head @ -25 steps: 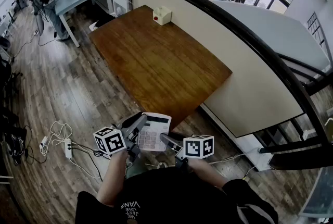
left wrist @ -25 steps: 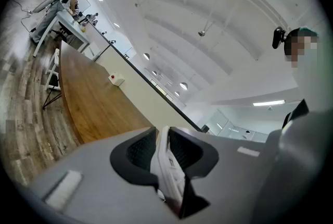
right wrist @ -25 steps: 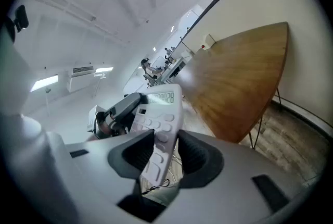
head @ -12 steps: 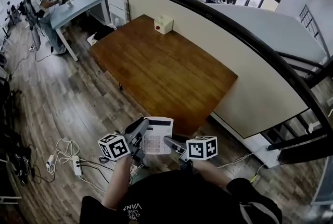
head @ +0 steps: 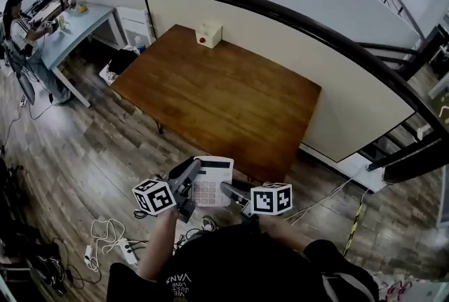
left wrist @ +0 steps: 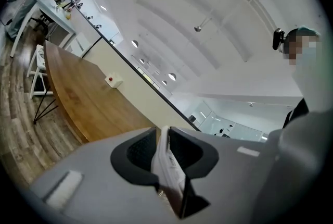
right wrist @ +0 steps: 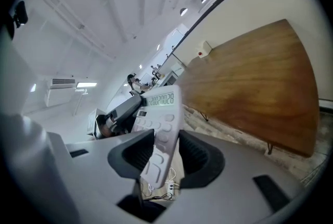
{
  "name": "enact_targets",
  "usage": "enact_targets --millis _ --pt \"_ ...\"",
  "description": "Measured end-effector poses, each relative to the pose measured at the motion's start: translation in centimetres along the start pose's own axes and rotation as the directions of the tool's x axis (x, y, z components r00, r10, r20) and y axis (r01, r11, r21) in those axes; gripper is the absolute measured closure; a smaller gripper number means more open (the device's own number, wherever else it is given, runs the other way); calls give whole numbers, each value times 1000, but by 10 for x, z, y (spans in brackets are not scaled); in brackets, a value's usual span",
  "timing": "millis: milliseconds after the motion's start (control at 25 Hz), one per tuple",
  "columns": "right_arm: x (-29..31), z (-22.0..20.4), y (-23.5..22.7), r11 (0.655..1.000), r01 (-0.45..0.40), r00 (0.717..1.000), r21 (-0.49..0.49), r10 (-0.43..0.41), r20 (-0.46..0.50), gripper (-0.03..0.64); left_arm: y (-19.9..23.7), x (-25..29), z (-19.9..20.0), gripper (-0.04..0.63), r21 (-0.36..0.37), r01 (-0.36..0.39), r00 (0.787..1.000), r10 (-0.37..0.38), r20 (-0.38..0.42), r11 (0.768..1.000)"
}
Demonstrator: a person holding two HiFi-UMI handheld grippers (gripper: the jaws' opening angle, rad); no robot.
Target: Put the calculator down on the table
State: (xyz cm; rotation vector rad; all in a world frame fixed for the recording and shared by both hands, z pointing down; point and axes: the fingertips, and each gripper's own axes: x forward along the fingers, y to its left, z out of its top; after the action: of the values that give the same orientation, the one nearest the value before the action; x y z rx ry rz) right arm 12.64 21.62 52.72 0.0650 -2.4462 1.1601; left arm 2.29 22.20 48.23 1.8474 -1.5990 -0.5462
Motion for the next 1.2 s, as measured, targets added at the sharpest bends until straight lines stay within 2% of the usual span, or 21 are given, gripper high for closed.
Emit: enact_targets --millis 320,640,1200 --pt "36 -1 17 995 66 993 72 -73 96 463 29 -10 22 520 -2 100 991 -100 -94 995" --pt "51 13 3 987 123 986 104 -133 96 463 55 6 25 520 -59 115 988 -120 -101 992" --pt "100 107 -47 985 142 981 103 -154 116 463 108 89 87 520 -26 133 983 -135 -127 991"
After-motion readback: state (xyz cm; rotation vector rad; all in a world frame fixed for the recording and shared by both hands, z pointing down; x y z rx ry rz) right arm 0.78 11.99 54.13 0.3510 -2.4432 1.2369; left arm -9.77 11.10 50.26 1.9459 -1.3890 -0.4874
